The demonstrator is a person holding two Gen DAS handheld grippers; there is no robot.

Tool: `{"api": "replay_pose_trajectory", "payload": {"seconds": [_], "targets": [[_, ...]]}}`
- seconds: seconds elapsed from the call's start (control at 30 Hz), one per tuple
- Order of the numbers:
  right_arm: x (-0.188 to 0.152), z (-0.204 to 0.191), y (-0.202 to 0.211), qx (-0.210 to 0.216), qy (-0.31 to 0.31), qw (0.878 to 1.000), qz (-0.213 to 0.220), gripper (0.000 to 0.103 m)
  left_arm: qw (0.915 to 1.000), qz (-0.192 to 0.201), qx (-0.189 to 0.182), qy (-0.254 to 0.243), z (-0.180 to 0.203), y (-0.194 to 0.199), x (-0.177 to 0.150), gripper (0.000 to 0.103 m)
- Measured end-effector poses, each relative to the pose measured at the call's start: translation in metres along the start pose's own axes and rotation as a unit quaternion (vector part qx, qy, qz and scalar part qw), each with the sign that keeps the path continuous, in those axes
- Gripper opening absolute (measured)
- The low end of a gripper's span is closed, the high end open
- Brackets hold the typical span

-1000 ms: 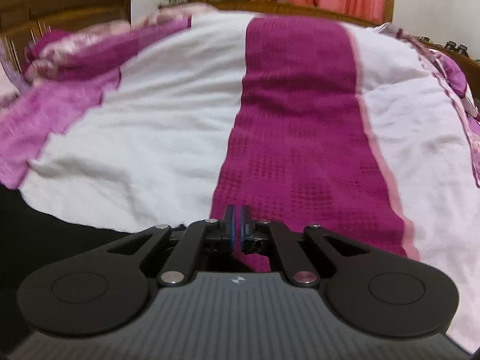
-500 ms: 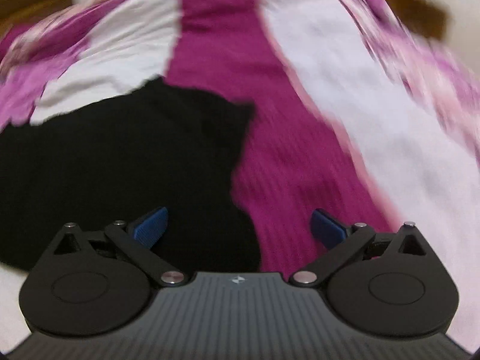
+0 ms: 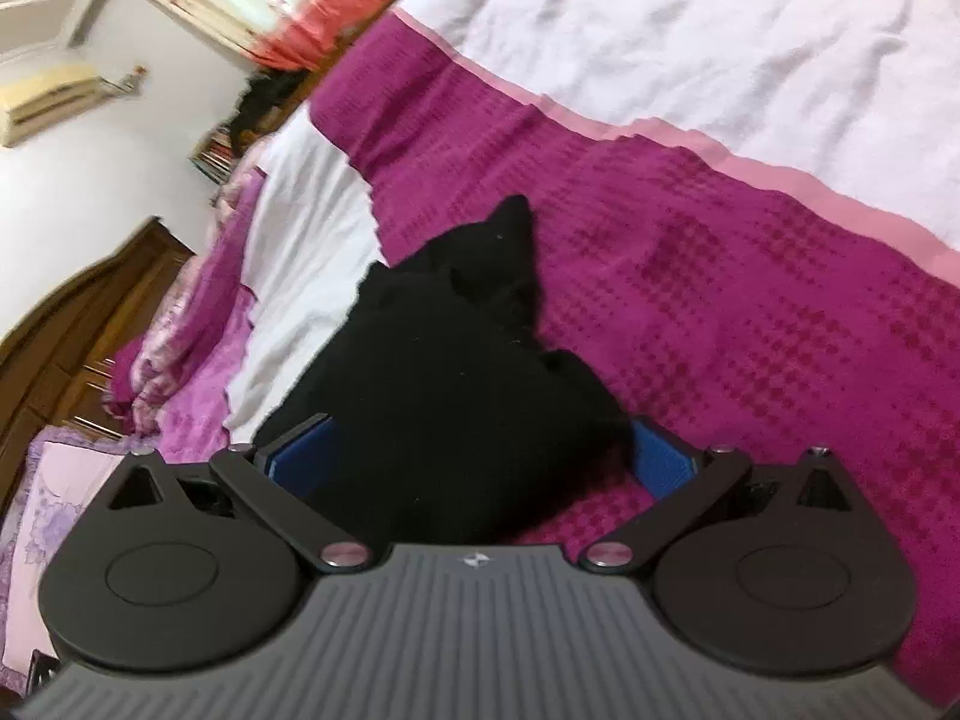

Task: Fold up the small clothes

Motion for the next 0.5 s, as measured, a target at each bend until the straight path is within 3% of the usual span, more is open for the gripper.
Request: {"api": "replay_pose_trajectory", "payload": {"seconds": [0.23, 0.4, 0.5], "targets": [[0.02, 0.009, -0.014, 0.036, -0.03, 0.999, 0.007, 0.103, 0.9994, 0.011, 0.009, -0.032, 0.022, -0.007, -0.004, 0.097], [0.036, 0.019, -0.019, 0.066, -0.097, 0.993, -0.004, 0.103, 0.9934, 0.031, 0.007, -0.11, 0.066, -0.01, -0.018, 0.097], [0.044, 0.018, -0.028, 0.075, -0.102, 0.992, -0.008, 0.103, 0.9889, 0.023, 0.02, -0.146, 0.095, -0.024, -0.028, 0.097]]}}
Point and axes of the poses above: each gripper's, at about its wrist camera, not at the fingertips, and y roughly against the way its jaws point, z to its right, x to its top, the point moved 5 cm from there along -y, roughly the way its jaws point, and after that the axes turned 8 degrees about -z, right-handed, at the moved point
